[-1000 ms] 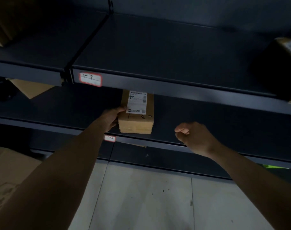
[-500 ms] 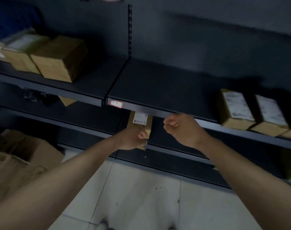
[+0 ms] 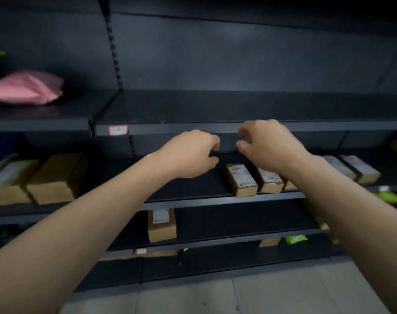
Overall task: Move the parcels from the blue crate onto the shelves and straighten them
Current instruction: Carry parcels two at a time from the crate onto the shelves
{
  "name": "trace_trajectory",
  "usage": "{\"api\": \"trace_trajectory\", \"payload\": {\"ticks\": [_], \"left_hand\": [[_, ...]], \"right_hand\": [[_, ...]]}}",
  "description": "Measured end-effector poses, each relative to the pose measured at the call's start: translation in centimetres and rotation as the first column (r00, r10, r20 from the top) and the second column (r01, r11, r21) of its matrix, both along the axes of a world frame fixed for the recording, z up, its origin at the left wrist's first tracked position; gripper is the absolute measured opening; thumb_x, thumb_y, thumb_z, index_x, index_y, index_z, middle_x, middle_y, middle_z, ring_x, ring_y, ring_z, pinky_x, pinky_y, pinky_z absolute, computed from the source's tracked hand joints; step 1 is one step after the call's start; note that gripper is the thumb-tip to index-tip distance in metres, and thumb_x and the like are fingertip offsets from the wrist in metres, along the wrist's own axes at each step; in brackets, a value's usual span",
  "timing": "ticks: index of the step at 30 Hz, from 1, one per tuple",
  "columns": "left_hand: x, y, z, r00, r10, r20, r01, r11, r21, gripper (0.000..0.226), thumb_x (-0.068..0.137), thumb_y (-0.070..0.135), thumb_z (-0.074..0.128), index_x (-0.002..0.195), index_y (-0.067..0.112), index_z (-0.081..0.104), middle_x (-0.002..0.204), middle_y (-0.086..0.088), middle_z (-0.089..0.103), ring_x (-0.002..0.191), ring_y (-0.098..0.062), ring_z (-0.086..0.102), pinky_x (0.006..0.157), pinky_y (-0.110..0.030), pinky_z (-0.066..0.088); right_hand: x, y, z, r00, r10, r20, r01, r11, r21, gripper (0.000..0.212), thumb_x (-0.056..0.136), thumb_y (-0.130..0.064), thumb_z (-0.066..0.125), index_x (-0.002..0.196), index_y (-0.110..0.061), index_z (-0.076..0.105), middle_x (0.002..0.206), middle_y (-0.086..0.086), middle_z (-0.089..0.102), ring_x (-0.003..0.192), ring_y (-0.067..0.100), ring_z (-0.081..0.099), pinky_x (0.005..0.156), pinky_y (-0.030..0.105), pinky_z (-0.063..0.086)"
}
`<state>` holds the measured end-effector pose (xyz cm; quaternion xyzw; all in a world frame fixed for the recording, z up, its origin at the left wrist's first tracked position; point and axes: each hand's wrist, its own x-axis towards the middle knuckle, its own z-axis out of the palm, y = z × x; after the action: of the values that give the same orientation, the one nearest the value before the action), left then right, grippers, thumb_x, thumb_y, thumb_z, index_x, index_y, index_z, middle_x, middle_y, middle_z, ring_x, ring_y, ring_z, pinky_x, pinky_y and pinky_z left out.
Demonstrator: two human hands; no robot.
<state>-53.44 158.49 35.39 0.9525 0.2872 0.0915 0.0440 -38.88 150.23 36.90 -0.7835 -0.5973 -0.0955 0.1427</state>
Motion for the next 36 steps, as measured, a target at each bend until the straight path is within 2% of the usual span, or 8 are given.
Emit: {"api": "trace_trajectory", "payload": {"ticks": [8, 13, 16, 21, 24, 30, 33, 36], "left_hand": [[6.7, -7.2, 5.8, 0.931, -0.365, 0.018, 0.346, 0.895, 0.281, 0.036, 0.091, 0.042, 0.051, 0.121, 0.023, 0.054, 0.112, 0.000, 0.061, 0.097, -0.021, 0.059, 0.076, -0.040, 0.052], [14.0, -14.1, 7.2, 0.827, -0.561, 0.020, 0.520, 0.778, 0.353, 0.034, 0.091, 0.044, 0.049, 0.118, 0.024, 0.054, 0.109, 0.002, 0.061, 0.093, -0.020, 0.059, 0.071, -0.038, 0.051], [19.5, -20.4, 7.3, 0.730, -0.683, 0.039, 0.628, 0.691, 0.358, 0.032, 0.091, 0.045, 0.049, 0.116, 0.025, 0.055, 0.108, 0.002, 0.061, 0.093, -0.021, 0.059, 0.071, -0.039, 0.051], [29.1, -34.1, 6.2, 0.512, -0.853, 0.105, 0.784, 0.513, 0.350, 0.028, 0.091, 0.042, 0.052, 0.107, 0.021, 0.060, 0.097, 0.001, 0.064, 0.088, -0.024, 0.060, 0.064, -0.035, 0.048], [33.5, -42.6, 5.4, 0.376, -0.918, 0.123, 0.860, 0.396, 0.321, 0.027, 0.091, 0.042, 0.052, 0.106, 0.022, 0.060, 0.092, 0.002, 0.063, 0.085, -0.024, 0.060, 0.060, -0.032, 0.043], [39.7, -57.8, 3.9, 0.121, -0.967, 0.222, 0.963, 0.169, 0.212, 0.027, 0.091, 0.039, 0.052, 0.109, 0.021, 0.061, 0.096, 0.002, 0.064, 0.086, -0.022, 0.060, 0.070, -0.036, 0.049], [42.3, -64.4, 2.6, 0.022, -0.953, 0.302, 0.985, 0.073, 0.159, 0.026, 0.092, 0.034, 0.052, 0.111, 0.018, 0.062, 0.096, 0.003, 0.062, 0.085, -0.018, 0.058, 0.069, -0.031, 0.045], [45.3, -70.5, 1.1, -0.062, -0.938, 0.340, 0.995, -0.030, 0.100, 0.028, 0.092, 0.033, 0.053, 0.114, 0.017, 0.062, 0.101, 0.002, 0.062, 0.089, -0.017, 0.058, 0.075, -0.034, 0.049]], "right_hand": [[3.7, -12.4, 4.4, 0.895, -0.403, 0.190, 0.395, 0.915, 0.081, 0.026, 0.093, -0.027, 0.050, 0.113, -0.012, 0.059, 0.107, 0.011, 0.062, 0.100, 0.031, 0.056, 0.078, 0.038, 0.044], [7.8, -23.2, 4.8, 0.748, -0.614, 0.252, 0.612, 0.785, 0.098, 0.009, 0.093, -0.022, 0.051, 0.089, -0.014, 0.052, 0.087, 0.006, 0.050, 0.093, 0.033, 0.054, 0.068, 0.036, 0.032], [10.4, -30.7, 4.7, 0.628, -0.728, 0.275, 0.736, 0.670, 0.093, 0.014, 0.094, -0.023, 0.052, 0.085, -0.015, 0.043, 0.087, 0.007, 0.047, 0.093, 0.034, 0.052, 0.068, 0.036, 0.030], [15.0, -44.1, 3.2, 0.423, -0.862, 0.278, 0.889, 0.454, 0.056, 0.012, 0.094, -0.025, 0.052, 0.092, -0.013, 0.050, 0.084, 0.006, 0.044, 0.089, 0.031, 0.050, 0.067, 0.036, 0.031], [16.8, -52.2, 2.8, 0.298, -0.923, 0.243, 0.948, 0.316, 0.039, 0.014, 0.094, -0.026, 0.052, 0.090, -0.013, 0.049, 0.093, 0.011, 0.056, 0.094, 0.032, 0.053, 0.068, 0.037, 0.032], [18.3, -66.4, 1.5, -0.022, -0.974, 0.224, 0.999, -0.015, 0.036, 0.016, 0.092, -0.027, 0.054, 0.097, -0.011, 0.056, 0.086, 0.008, 0.052, 0.092, 0.031, 0.053, 0.067, 0.036, 0.031], [18.9, -72.3, 0.1, -0.144, -0.967, 0.209, 0.990, -0.142, 0.022, 0.014, 0.092, -0.026, 0.053, 0.091, -0.012, 0.052, 0.095, 0.011, 0.059, 0.094, 0.033, 0.053, 0.068, 0.035, 0.031], [19.7, -77.4, -1.3, -0.270, -0.949, 0.161, 0.961, -0.275, -0.010, 0.022, 0.094, -0.031, 0.050, 0.101, -0.010, 0.055, 0.104, 0.013, 0.059, 0.101, 0.034, 0.052, 0.072, 0.037, 0.032]]}}
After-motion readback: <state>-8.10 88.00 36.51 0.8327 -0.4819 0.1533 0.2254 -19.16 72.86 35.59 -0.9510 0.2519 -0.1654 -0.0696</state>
